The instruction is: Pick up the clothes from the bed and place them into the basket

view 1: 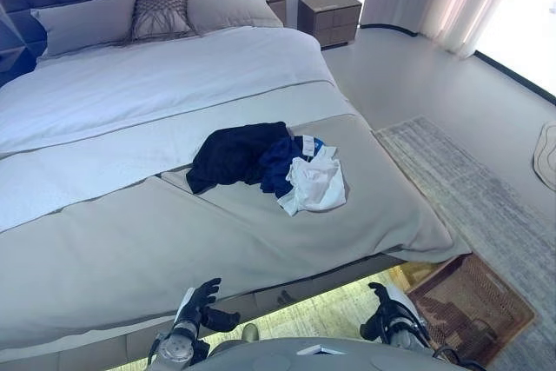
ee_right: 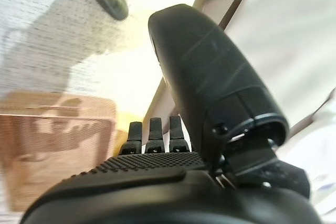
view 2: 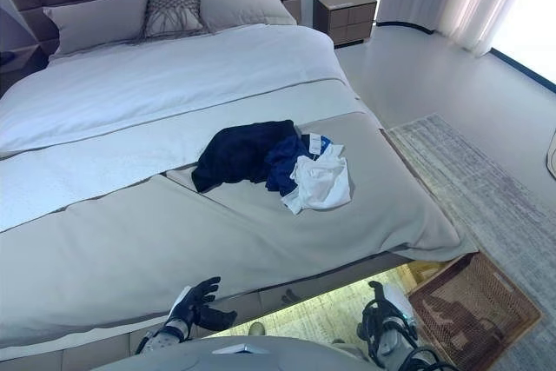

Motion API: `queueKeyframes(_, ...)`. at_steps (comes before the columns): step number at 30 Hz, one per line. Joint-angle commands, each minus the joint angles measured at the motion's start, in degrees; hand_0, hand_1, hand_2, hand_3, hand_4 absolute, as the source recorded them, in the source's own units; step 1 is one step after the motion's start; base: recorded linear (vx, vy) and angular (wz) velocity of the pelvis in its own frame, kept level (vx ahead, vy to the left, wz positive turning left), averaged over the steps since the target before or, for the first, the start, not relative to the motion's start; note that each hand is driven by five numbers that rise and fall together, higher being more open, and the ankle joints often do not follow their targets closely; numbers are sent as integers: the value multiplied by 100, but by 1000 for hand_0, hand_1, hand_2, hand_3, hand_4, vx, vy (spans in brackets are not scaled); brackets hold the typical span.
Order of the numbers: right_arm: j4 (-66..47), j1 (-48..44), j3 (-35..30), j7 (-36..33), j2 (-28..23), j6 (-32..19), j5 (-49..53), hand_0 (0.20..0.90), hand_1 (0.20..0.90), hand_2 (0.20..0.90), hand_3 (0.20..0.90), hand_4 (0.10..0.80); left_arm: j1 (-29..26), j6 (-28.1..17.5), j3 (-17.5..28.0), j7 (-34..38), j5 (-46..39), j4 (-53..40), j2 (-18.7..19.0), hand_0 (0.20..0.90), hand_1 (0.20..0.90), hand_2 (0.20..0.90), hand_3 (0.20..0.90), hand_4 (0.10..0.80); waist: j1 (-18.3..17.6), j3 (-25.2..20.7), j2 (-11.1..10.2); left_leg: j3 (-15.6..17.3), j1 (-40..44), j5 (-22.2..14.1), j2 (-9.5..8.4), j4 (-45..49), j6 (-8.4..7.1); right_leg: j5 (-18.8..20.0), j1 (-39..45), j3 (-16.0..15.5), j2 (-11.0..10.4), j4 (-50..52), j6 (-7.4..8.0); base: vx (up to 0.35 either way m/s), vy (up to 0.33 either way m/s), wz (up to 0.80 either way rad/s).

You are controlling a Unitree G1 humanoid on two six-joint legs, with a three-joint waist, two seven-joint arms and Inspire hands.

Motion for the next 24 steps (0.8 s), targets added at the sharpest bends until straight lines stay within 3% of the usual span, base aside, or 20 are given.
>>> queueKeyframes(1, 14, -528, 152, 54, 50, -109, 51, 900, 900, 900, 900, 800, -546, -306, -133, 267, 293, -194, 47, 900, 900, 900, 900, 800, 179, 238, -219, 232, 482, -760, -62, 110, -41, -80, -90, 385, -120, 256, 83, 0, 0, 0)
queueKeyframes(10, 136, -547, 130, -118, 70, -230, 214, 900, 900, 900, 900, 800, -559, -37, -339, -212, 585, -17, 46, 900, 900, 900, 900, 800, 159, 232, -221, 262, 497, -757, -52, 104, -35, -77, -101, 393, -114, 269, 91, 0, 0, 0)
queueKeyframes(12, 78, -574, 41, -102, 75, -360, 548, 900, 900, 900, 900, 800, -618, -92, -426, -206, 671, -3, 56, 900, 900, 900, 900, 800, 103, 237, -210, 296, 504, -768, -50, 103, -30, -85, -119, 433, -107, 276, 95, 0, 0, 0)
queueKeyframes(17, 53, -575, 46, -467, 26, -504, 153, 900, 900, 900, 900, 800, -693, -364, -502, -13, 777, -75, 75, 900, 900, 900, 900, 800, 70, 245, -198, 330, 499, -769, -45, 99, -28, -85, -141, 463, -96, 281, 91, -11, 6, -4)
queueKeyframes(24, -56, -595, 106, -571, -38, -308, 164, 900, 900, 900, 900, 800, -703, -702, -378, 312, 506, -377, 159, 900, 900, 900, 900, 800, 114, 281, -196, 299, 486, -764, -44, 110, -34, -88, -148, 452, -103, 302, 83, 0, 0, 0)
